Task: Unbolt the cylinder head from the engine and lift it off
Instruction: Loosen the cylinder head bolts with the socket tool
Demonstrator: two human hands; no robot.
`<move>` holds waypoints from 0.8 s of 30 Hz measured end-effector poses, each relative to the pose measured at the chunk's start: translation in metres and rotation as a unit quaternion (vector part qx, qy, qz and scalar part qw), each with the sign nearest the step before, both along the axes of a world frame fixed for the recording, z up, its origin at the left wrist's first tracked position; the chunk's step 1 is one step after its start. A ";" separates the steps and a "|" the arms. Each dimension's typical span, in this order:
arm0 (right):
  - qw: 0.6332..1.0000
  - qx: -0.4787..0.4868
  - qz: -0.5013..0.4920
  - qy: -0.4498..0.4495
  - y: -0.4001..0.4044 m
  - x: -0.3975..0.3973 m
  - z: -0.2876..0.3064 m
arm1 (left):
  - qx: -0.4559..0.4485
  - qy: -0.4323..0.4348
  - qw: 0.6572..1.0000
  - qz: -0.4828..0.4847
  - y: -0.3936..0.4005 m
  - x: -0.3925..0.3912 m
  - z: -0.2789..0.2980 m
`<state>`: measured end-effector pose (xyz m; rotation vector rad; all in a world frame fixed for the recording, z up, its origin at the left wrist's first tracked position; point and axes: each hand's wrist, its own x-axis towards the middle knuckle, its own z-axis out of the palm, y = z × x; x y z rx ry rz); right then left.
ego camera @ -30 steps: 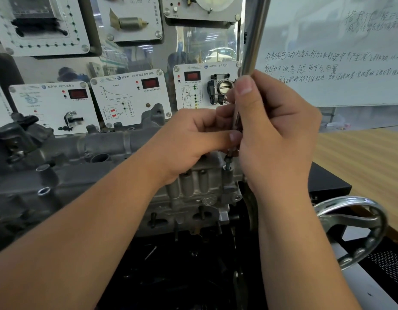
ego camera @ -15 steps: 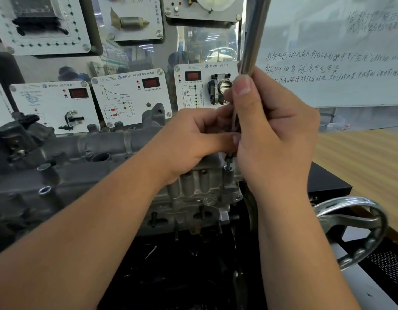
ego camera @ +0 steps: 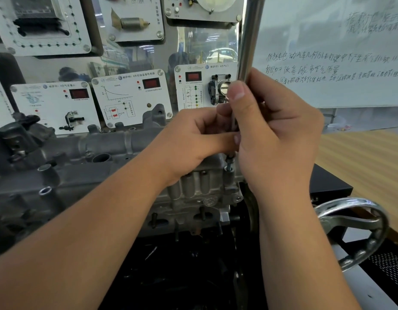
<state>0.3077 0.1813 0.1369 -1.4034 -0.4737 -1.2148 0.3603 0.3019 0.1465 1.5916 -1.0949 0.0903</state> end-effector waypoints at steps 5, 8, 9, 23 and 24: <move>0.999 0.015 0.040 -0.004 0.002 0.000 0.001 | 0.010 0.007 1.000 0.000 -0.001 -0.001 0.000; 0.999 0.010 0.047 0.009 0.004 0.001 0.000 | 0.017 -0.025 0.998 0.047 -0.002 -0.001 0.003; 0.999 0.013 0.041 0.014 0.005 0.002 0.000 | 0.021 -0.027 0.998 0.060 -0.002 0.000 0.003; 0.998 0.027 0.042 0.032 0.002 0.005 -0.002 | 0.000 -0.004 0.999 0.046 -0.001 0.002 0.001; 0.998 0.028 0.044 0.042 0.003 0.005 -0.002 | 0.004 -0.007 0.998 0.057 -0.001 0.003 0.001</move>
